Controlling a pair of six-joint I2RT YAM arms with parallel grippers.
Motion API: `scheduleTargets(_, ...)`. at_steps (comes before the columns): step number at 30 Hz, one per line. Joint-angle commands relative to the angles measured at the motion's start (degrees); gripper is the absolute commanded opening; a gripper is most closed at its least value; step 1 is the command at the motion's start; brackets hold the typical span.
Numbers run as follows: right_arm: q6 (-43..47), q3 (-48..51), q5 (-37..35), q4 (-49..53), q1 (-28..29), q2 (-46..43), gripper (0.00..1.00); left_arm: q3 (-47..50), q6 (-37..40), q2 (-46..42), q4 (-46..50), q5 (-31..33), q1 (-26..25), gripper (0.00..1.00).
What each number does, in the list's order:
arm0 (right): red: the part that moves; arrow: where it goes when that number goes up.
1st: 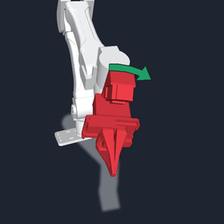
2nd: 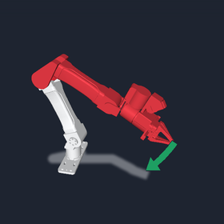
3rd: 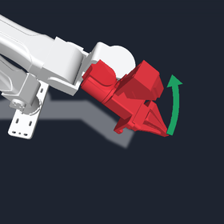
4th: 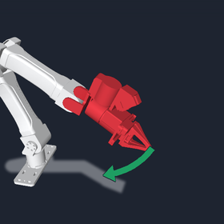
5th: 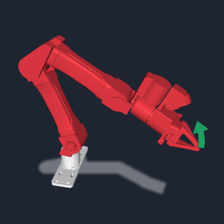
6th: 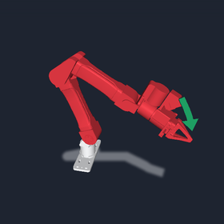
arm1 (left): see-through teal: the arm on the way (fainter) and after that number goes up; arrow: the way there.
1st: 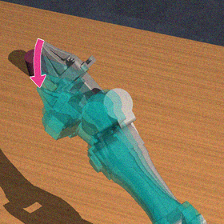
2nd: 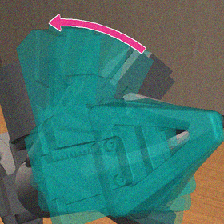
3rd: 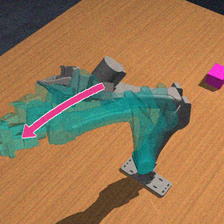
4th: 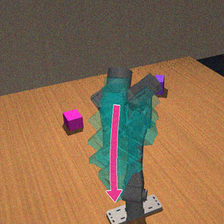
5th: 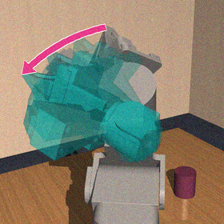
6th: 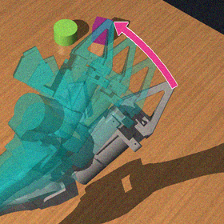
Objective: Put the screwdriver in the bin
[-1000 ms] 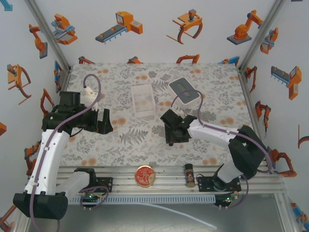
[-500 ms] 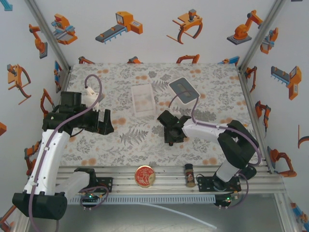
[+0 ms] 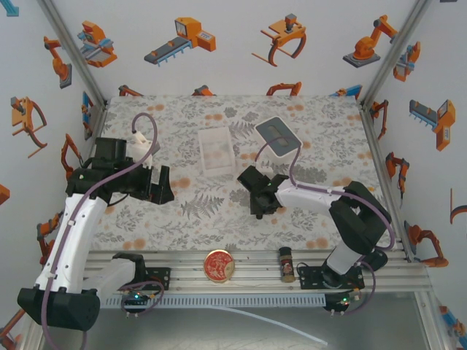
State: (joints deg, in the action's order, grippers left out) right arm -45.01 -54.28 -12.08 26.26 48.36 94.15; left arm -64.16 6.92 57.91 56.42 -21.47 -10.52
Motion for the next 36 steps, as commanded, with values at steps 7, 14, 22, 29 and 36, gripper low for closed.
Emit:
scheduleTargets(7,2.2,1.3,-2.7,1.9,0.2,-7.6,0.19,-0.7,0.8,0.0,0.8,-0.1,-0.8,0.97)
scheduleTargets(14,4.0,1.0,-3.1,4.3,0.1,-11.5,0.19,-0.7,1.0,0.0,0.9,-0.2,-1.0,0.97)
scheduleTargets(22,9.4,-4.6,-3.6,9.3,0.1,-14.3,0.19,1.1,2.3,-1.9,1.4,-2.3,-1.1,0.97)
scheduleTargets(29,16.5,-17.3,-2.8,13.1,0.1,-8.8,0.19,1.7,2.7,-2.4,1.5,-1.6,-1.1,0.97)
scheduleTargets(36,22.4,-30.9,-0.6,13.8,0.1,1.9,0.19,1.0,2.6,-2.0,1.6,-1.1,-1.1,0.97)
